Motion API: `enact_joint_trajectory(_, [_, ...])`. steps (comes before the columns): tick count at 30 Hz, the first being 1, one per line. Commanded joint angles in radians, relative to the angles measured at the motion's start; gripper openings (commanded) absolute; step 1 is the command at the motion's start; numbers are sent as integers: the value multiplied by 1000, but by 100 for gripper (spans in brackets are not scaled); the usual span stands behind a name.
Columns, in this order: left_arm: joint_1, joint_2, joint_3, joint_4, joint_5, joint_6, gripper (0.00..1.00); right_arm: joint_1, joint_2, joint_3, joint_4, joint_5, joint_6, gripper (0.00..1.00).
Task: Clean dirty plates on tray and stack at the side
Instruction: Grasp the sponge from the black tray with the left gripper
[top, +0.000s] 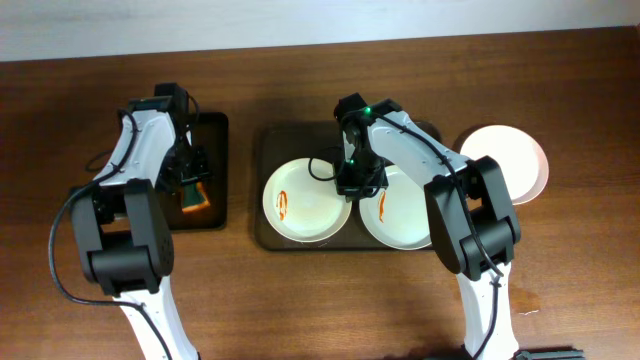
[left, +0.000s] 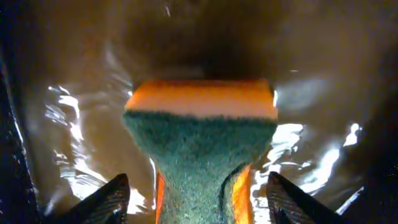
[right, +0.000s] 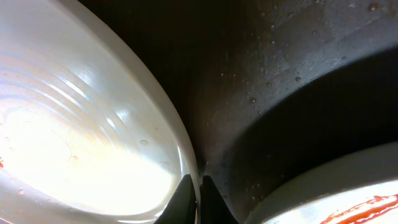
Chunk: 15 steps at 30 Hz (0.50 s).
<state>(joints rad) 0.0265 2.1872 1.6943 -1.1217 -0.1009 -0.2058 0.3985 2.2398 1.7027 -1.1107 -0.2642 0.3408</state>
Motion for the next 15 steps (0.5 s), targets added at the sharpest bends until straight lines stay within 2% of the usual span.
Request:
enact_joint_trajectory(1, [0, 6, -4, -15, 10, -2, 57, 1, 9, -5, -1, 32, 8, 4])
enact_joint_trajectory(3, [1, 6, -11, -17, 10, -2, 57, 1, 9, -5, -2, 32, 8, 4])
enact_joint_trajectory(4, [1, 6, -19, -15, 10, -2, 49, 1, 9, -5, -2, 32, 8, 4])
enact_joint_trajectory(5, [1, 6, -32, 1, 2, -1, 27, 1, 9, -5, -2, 32, 8, 4])
enact_joint_trajectory(6, [1, 6, -40, 18, -1, -1, 16, 1, 9, -5, -4, 32, 8, 4])
enact_joint_trajectory(7, [1, 6, -41, 34, 0, -2, 0, 1, 9, -5, -5, 32, 8, 4])
enact_joint_trajectory(9, [0, 6, -33, 36, 0, -2, 0, 1, 9, -5, -8, 32, 8, 4])
enact_joint_trajectory(11, [0, 4, 30, -26, 8, -2, 0, 1, 9, -5, -9, 32, 8, 4])
enact_joint_trajectory(13, [0, 0, 168, -145, 47, -2, 0, 1, 9, -5, -9, 32, 8, 9])
enact_joint_trajectory(15, [0, -6, 317, -254, 107, -2, 0, 1, 9, -5, -10, 32, 8, 9])
